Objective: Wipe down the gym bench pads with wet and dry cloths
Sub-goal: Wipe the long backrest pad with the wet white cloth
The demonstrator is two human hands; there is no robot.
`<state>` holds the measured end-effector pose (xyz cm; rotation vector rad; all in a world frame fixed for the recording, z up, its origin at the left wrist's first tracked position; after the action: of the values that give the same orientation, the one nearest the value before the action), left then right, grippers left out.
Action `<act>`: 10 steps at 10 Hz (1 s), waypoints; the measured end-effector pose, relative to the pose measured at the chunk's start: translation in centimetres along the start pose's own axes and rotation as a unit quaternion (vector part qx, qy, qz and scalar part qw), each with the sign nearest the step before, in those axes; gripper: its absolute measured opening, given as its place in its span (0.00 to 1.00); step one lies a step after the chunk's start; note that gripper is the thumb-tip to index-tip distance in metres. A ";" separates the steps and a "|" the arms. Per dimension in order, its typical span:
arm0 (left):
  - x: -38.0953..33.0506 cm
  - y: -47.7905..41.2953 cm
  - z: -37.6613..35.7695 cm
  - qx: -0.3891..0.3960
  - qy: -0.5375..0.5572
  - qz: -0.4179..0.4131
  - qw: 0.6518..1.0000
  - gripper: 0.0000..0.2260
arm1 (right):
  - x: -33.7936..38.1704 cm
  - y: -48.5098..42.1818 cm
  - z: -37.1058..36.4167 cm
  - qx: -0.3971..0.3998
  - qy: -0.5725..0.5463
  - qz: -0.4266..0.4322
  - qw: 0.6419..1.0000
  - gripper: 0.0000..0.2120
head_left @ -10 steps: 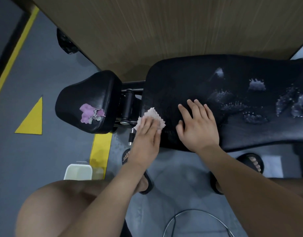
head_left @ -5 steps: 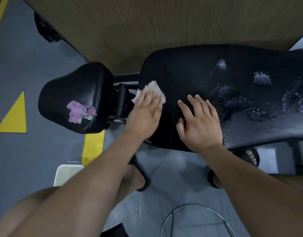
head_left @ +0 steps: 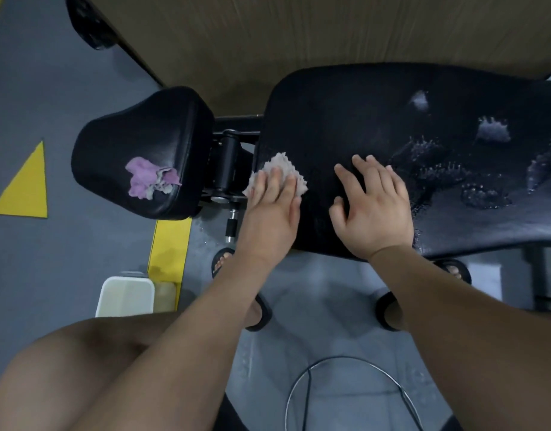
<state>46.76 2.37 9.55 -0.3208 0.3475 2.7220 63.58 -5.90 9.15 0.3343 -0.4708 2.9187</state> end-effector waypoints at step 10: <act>1.7 -3.0 1.7 0.024 0.198 0.245 0.949 0.11 | -0.1 0.0 -0.4 -0.009 0.010 0.001 1.000 0.26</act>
<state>46.14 6.16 10.16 -0.8786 0.6800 3.1100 63.66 -5.77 8.80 0.3008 -0.4955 2.9147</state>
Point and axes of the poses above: each hand's wrist, its own y-axis away from the middle knuckle, its own z-axis out of the back of the hand, x = y × z, the point moved 2 cm from there along -y, towards the middle knuckle, and after that the axes turned 12 degrees about z, right-handed, at the moved point
